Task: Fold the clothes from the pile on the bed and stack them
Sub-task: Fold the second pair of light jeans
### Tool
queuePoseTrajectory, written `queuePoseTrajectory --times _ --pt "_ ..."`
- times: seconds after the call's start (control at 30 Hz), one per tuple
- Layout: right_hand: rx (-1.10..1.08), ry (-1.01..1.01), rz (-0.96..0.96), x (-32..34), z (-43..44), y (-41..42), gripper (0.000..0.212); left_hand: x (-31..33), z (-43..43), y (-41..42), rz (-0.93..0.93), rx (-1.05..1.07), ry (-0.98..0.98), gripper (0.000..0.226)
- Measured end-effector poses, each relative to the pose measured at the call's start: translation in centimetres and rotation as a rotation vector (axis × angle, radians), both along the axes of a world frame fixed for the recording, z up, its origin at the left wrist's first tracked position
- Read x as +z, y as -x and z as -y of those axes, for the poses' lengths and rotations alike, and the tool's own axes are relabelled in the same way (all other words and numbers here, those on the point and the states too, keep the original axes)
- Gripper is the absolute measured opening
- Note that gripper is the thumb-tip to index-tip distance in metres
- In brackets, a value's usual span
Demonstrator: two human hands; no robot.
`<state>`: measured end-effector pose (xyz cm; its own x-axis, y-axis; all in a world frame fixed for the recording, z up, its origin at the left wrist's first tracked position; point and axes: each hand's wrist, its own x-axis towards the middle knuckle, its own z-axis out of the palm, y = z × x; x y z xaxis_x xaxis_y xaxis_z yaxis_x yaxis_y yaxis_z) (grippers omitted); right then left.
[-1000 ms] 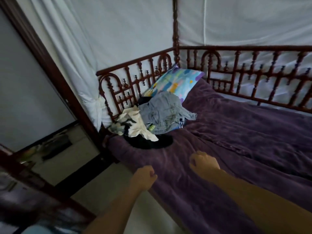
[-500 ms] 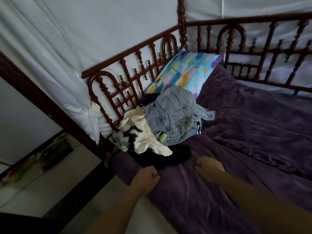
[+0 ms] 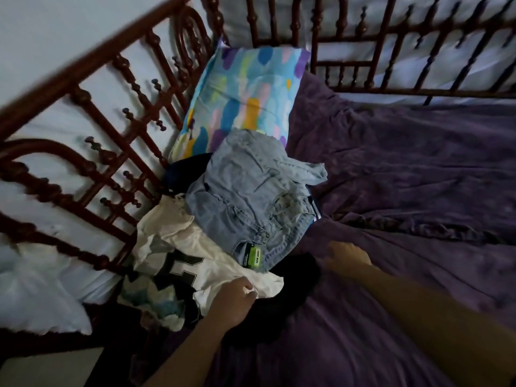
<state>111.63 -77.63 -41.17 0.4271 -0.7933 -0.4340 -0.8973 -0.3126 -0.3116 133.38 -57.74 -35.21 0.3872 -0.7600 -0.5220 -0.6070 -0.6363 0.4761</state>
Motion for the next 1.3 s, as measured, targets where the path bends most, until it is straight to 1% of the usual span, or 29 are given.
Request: queuePoseTrajectory --times 0.03,0.1,0.2,0.23,0.3,0.37,0.4,0.43,0.5,0.53,0.57,0.6,0.67,0.77,0.8,0.87,0.93,0.97,1.0,1.07,1.13,1.2,1.23,1.27,1.3 --pt "-0.007 0.011 -0.005 -0.8 0.7 -1.6 0.039 -0.7 0.8 -1.7 -0.009 -0.003 0.001 0.005" --pt "-0.049 0.022 -0.023 -2.1 2.3 -4.8 0.031 -2.3 1.8 -4.7 -0.022 -0.007 -0.007 0.014" --pt "-0.231 0.068 -0.025 -4.6 5.3 -9.2 0.029 -4.8 2.1 -8.3 -0.035 -0.013 -0.015 0.015" --pt "-0.297 0.076 -0.018 -5.5 6.5 -10.3 0.033 -5.6 2.0 -9.2 -0.041 -0.012 -0.014 0.015" --pt "-0.389 0.067 -0.01 -7.5 8.6 -12.4 0.046 -7.3 1.6 -10.9 -0.049 -0.01 -0.019 0.016" --pt "-0.506 -0.011 0.025 -9.4 10.3 -13.9 0.061 -8.6 1.1 -12.3 -0.052 -0.013 -0.025 0.014" --pt "-0.583 -0.054 0.051 -10.2 11.0 -14.4 0.062 -9.0 0.9 -12.9 -0.055 -0.023 -0.028 0.012" --pt "-0.67 -0.101 0.089 -10.6 11.3 -14.8 0.057 -9.3 0.8 -13.6 -0.059 -0.037 -0.03 0.009" --pt "-0.811 -0.155 0.264 -10.7 11.5 -15.2 0.027 -9.4 1.4 -14.7 -0.056 -0.077 -0.031 0.005" --pt "-0.849 -0.146 0.364 -10.1 11.0 -15.4 0.015 -9.2 2.1 -15.2 -0.049 -0.094 -0.024 0.005" --pt "-0.858 -0.125 0.453 -9.0 10.4 -15.5 0.02 -8.8 3.0 -15.5 -0.042 -0.107 -0.012 0.007" --pt "-0.845 -0.105 0.519 -7.7 9.6 -15.5 0.025 -8.1 4.1 -15.7 -0.039 -0.118 0.009 0.009" --pt "-0.777 -0.102 0.619 -4.3 7.7 -15.4 0.021 -6.1 6.6 -15.7 -0.035 -0.156 0.069 0.011" --pt "-0.649 -0.213 0.83 1.8 5.1 -14.6 0.022 -2.0 11.0 -14.9 -0.011 -0.234 0.216 0.021" --pt "-0.585 -0.258 0.884 4.2 4.5 -14.3 0.022 -0.4 12.6 -14.7 0.023 -0.27 0.288 0.029" --pt "-0.381 -0.321 0.947 9.2 3.7 -13.7 0.021 3.3 15.6 -14.0 0.056 -0.357 0.43 0.054" --pt "-0.196 -0.334 0.967 14.3 3.4 -13.3 0.016 7.4 17.8 -13.3 0.052 -0.471 0.499 0.075" --pt "-0.139 -0.323 0.971 16.7 3.2 -13.0 0.013 9.6 18.5 -12.7 0.062 -0.533 0.511 0.075" --pt "-0.106 -0.302 0.977 19.0 3.2 -12.7 0.011 11.8 19.0 -12.0 0.063 -0.581 0.53 0.064" --pt "-0.102 -0.236 1.018 23.3 3.3 -11.7 0.016 16.2 19.0 -10.0 0.014 -0.58 0.615 0.028" --pt "-0.17 -0.167 1.124 27.3 3.3 -10.3 0.02 20.1 18.6 -8.4 -0.034 -0.483 0.711 0.023" --pt "-0.217 -0.154 1.267 30.1 2.9 -8.1 0.01 23.8 18.3 -7.2 -0.057 -0.38 0.854 0.028" --pt "-0.193 -0.148 1.279 30.9 2.4 -7.1 0.017 25.7 18.2 -6.6 -0.042 -0.343 0.927 0.029" --pt "-0.149 -0.115 1.216 31.0 1.8 -6.2 0.029 27.4 18.1 -6.0 -0.027 -0.309 0.987 0.029" --pt "-0.118 -0.041 1.093 30.5 1.2 -5.4 0.038 29.1 18.0 -5.4 -0.028 -0.28 1.03 0.028"
